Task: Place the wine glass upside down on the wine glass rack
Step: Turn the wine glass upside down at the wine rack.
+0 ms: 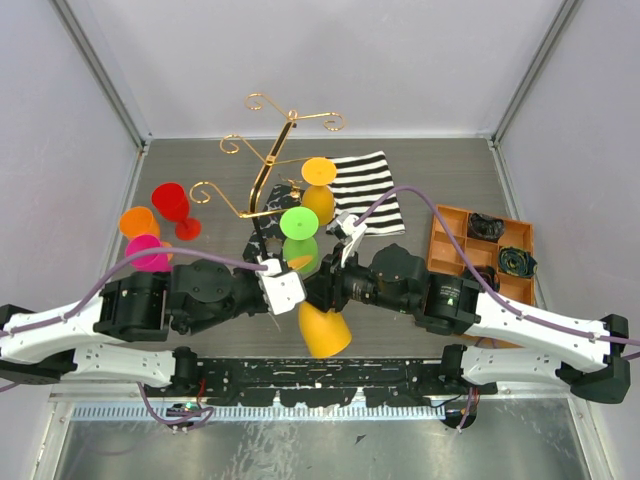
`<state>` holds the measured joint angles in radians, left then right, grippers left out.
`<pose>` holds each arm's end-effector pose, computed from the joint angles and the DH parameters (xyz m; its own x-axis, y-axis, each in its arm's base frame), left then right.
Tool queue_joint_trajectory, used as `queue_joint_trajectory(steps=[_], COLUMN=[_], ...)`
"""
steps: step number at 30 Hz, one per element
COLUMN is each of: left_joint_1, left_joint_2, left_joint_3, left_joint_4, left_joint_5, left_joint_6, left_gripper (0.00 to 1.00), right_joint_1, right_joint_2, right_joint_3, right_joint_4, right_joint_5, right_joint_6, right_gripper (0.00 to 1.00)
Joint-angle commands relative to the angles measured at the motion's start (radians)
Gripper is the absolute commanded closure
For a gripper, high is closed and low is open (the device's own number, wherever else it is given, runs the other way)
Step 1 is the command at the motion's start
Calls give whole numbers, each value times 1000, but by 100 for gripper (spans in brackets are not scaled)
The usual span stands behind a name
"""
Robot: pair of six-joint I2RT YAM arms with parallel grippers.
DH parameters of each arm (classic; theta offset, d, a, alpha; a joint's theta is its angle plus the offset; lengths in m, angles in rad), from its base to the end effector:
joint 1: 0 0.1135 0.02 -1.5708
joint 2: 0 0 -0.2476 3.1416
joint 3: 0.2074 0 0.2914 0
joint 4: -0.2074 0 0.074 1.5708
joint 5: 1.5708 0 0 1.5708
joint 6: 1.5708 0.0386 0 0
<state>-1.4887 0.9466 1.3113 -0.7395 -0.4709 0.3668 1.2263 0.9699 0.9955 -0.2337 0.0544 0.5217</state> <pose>0.0356 -0.2190 0.4325 0.2781 0.5177 -0.8091 0.8075 0.3301 0.4888 0.0944 0.2569 0.3618 -0.5199 0.0244 -0.8539 -0.7645 0.4327 0.4779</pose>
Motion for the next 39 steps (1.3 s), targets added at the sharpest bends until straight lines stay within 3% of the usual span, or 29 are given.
queue_joint_trajectory(steps=[1, 5, 15, 23, 33, 39], left_joint_1=[-1, -2, -1, -2, -2, -1], left_joint_2=[2, 9, 0, -3, -13, -62], left_joint_3=[19, 19, 8, 1, 11, -37], left_joint_4=[27, 28, 52, 87, 116, 184], left_joint_5=[-45, -52, -84, -128, -84, -102], left_joint_6=[17, 25, 21, 1, -81, -138], left_gripper=[100, 100, 98, 74, 45, 37], right_joint_1=[-4, -4, -3, -3, -4, -3], right_joint_2=[-20, -24, -63, -85, -117, -135], right_joint_3=[-3, -5, -29, -39, -61, -61], right_joint_4=[20, 19, 59, 67, 53, -15], right_joint_5=[-2, -2, 1, 24, 95, 230], right_joint_6=[-10, -13, -30, -39, -48, -62], right_gripper=[68, 71, 99, 99, 99, 99])
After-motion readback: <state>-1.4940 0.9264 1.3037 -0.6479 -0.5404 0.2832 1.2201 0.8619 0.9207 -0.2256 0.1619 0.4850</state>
